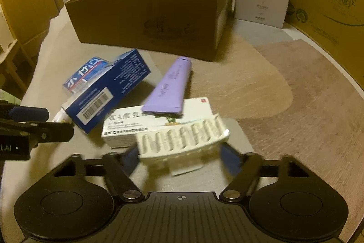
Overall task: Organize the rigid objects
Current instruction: 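Grasp the blue-white medicine box with the left tool while the right tool grasps the white blister tray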
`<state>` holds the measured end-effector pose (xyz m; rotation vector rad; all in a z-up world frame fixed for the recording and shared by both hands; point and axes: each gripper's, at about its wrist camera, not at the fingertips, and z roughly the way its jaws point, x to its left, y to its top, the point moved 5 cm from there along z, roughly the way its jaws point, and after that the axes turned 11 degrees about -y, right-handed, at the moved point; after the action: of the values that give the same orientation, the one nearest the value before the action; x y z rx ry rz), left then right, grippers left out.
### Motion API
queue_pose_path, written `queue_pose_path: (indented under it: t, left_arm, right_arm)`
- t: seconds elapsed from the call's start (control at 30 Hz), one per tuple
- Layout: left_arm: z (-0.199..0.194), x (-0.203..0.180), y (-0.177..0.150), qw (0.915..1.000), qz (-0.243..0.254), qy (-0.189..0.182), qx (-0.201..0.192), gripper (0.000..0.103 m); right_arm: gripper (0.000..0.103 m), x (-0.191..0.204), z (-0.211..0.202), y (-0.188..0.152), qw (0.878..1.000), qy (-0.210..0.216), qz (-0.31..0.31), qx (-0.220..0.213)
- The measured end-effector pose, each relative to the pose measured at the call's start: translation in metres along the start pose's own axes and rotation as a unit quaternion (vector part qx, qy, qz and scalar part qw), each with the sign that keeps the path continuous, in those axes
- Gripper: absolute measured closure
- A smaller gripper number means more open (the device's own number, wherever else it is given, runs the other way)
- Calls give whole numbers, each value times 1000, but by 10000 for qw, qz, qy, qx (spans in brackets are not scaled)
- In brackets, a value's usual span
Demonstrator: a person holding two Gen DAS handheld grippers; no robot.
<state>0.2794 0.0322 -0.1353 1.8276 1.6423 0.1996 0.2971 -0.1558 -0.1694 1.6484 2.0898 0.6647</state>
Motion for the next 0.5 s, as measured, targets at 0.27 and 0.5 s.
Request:
queue_pose_path:
  t: [0.27, 0.5]
  left_arm:
    - [16, 7, 11, 9999, -7, -127, -29, 32]
    - [31, 12, 15, 9999, 85, -139, 28, 31]
  right_arm:
    - [45, -32, 6, -4, 9994, -111, 240, 212]
    - [29, -40, -11, -4, 9980, 108, 568, 261]
